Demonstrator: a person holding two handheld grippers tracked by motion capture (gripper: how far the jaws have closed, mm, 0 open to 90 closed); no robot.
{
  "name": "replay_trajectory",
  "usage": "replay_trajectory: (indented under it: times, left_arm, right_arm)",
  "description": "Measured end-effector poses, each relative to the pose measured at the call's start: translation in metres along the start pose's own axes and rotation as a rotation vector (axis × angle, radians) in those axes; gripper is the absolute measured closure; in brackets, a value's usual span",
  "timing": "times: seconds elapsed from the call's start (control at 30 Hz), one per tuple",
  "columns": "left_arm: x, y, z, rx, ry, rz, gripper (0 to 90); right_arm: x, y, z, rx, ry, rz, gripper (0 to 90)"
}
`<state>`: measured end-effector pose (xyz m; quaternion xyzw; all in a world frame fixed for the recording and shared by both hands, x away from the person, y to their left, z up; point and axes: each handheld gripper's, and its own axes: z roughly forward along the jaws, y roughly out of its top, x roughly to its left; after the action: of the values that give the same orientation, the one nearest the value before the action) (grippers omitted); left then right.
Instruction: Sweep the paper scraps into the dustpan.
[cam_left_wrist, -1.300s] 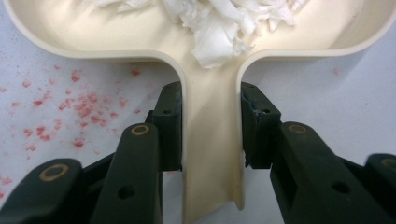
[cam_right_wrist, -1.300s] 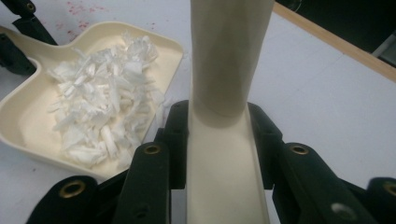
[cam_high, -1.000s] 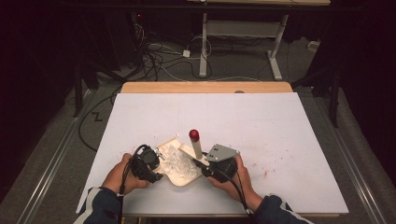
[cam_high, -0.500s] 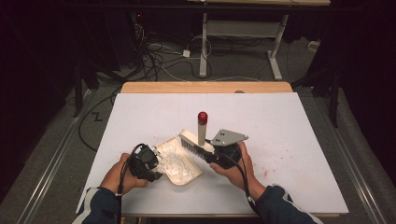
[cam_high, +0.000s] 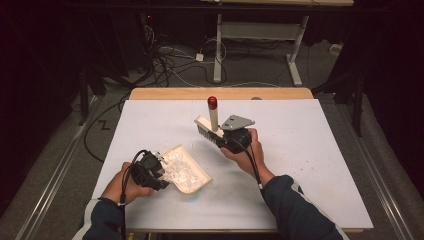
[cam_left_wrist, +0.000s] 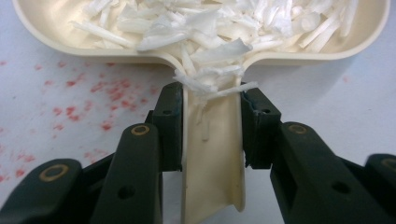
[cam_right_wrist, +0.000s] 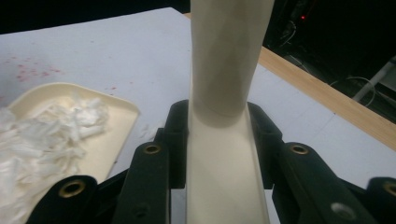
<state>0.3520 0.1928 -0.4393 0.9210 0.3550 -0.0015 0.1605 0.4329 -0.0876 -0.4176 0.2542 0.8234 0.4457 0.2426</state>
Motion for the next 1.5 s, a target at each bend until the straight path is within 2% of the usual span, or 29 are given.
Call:
replay_trajectory:
  times: [0.13,0.2,0.27,0.33,0.43,0.6,0.63,0.7,0.73,0.8,0.9,1.0,1.1,1.17,1.23,1.33,1.43,1.5]
  left_arm:
    - [0.005,-0.002,0.000,-0.007,0.000,-0.013,62.8]
    - [0.008,-0.002,0.000,-0.008,-0.002,-0.018,62.9]
    - [0.009,-0.002,0.001,-0.006,-0.003,-0.019,62.9]
    - [0.011,-0.001,0.001,-0.004,-0.004,-0.023,62.8]
    - [0.013,-0.001,0.002,-0.008,-0.006,-0.032,62.8]
    - [0.014,-0.001,0.001,-0.010,-0.006,-0.035,62.8]
    - [0.013,-0.001,0.001,-0.010,-0.005,-0.035,62.8]
    - [0.013,-0.001,0.002,-0.003,-0.001,-0.035,62.8]
    - [0.013,-0.001,0.002,-0.004,0.000,-0.035,62.8]
    - [0.013,-0.001,0.002,-0.004,0.002,-0.035,62.8]
    - [0.012,0.000,0.003,-0.001,0.006,-0.031,62.8]
    - [0.011,0.000,0.004,0.008,0.006,-0.029,62.8]
    - [0.010,0.001,0.005,0.013,0.011,-0.023,62.7]
    - [0.010,0.001,0.005,0.012,0.010,-0.025,62.8]
    - [0.009,0.001,0.006,0.012,0.010,-0.025,62.7]
    - [0.009,0.001,0.007,0.015,0.014,-0.024,62.7]
    - [0.008,0.001,0.005,0.023,0.012,-0.018,62.8]
    - [0.006,0.001,0.005,0.030,0.005,-0.022,62.8]
  right_arm:
    - [-0.002,0.003,0.018,0.027,-0.021,-0.018,67.7]
    - [-0.001,0.002,0.025,0.039,-0.056,-0.047,67.6]
    - [-0.001,-0.001,0.031,0.052,-0.058,-0.040,67.6]
    - [0.001,-0.004,0.037,0.063,-0.068,-0.057,67.7]
    - [0.007,-0.003,0.041,0.050,-0.035,-0.043,67.7]
    - [0.025,-0.005,0.037,0.033,0.082,-0.060,67.6]
    - [0.029,-0.005,0.034,0.022,0.113,-0.064,67.6]
    - [0.035,-0.004,0.027,0.005,0.206,-0.058,67.7]
    - [0.039,-0.003,0.025,0.006,0.238,-0.074,67.7]
    - [0.048,-0.002,0.019,0.013,0.260,-0.120,67.6]
    - [0.054,0.001,0.007,-0.025,0.320,-0.127,67.6]
    - [0.053,0.006,-0.006,-0.066,0.311,-0.125,67.6]
    - [0.048,0.008,-0.012,-0.077,0.277,-0.106,67.7]
    - [0.043,0.007,-0.013,-0.059,0.218,-0.093,67.6]
    - [0.036,0.002,-0.014,-0.043,0.183,-0.052,67.6]
    - [0.030,-0.007,-0.015,0.004,0.091,-0.049,67.6]
    - [0.024,-0.016,-0.012,0.064,0.056,-0.024,67.7]
    - [0.025,-0.020,-0.012,0.083,0.064,-0.021,67.6]
